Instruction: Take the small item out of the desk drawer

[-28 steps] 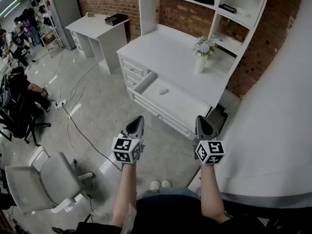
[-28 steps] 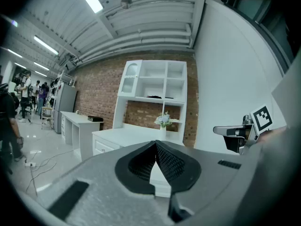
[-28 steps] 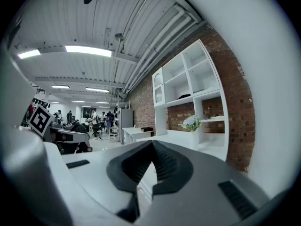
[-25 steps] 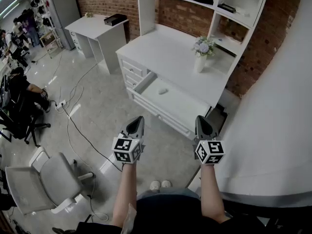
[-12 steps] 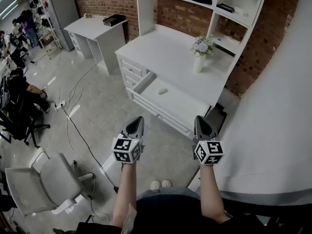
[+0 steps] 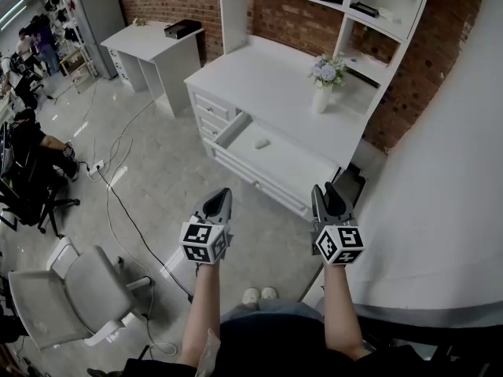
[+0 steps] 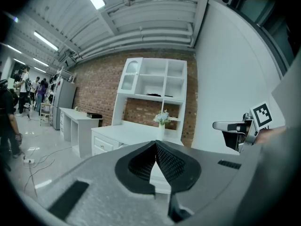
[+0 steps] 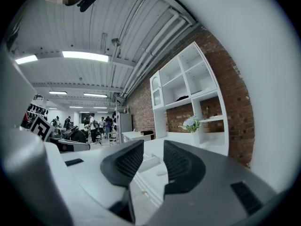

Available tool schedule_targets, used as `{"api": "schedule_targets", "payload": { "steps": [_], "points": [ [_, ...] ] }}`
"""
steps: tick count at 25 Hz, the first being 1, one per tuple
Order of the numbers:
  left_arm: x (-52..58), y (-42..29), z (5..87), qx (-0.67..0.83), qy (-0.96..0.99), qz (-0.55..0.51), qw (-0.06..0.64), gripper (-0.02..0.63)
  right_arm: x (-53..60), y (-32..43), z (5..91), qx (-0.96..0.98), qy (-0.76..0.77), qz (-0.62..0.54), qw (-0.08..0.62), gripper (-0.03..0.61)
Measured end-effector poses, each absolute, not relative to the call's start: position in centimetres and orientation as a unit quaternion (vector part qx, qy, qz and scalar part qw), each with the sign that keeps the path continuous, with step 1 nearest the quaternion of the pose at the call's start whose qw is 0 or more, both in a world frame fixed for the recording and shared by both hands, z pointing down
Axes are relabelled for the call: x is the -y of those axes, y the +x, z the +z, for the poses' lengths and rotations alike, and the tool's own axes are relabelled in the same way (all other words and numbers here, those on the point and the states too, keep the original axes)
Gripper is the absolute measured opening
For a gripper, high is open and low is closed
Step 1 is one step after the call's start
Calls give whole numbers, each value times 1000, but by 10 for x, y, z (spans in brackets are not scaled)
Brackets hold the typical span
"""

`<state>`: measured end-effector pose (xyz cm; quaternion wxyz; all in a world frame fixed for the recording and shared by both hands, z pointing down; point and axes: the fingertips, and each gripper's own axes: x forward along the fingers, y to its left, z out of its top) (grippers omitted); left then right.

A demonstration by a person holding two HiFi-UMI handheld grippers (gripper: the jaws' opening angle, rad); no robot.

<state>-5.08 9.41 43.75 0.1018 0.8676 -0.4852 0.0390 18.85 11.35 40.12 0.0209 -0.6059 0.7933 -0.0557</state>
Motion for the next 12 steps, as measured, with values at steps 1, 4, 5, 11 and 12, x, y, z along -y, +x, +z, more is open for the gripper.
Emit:
{"api": "schedule_targets", "payload": {
  "steps": [1,4,5,11,12],
  "points": [
    [-95,-51,438,484,868,39,101,9,-114,188,401,-793,-606,-57,21,118],
    [-95,-54,438,480,871,39,103,9,-116,185,401,-791,-608,-59,21,135],
    [-95,-55,439,478,871,38,103,9,-116,184,401,-791,-609,-60,21,136],
    [-91,-56,441,470,876,34,106,9,-118,181,400,-789,-611,-58,21,164],
    [-91,-56,441,468,877,34,104,9,-119,181,400,-788,-613,-58,22,168]
  ]
}}
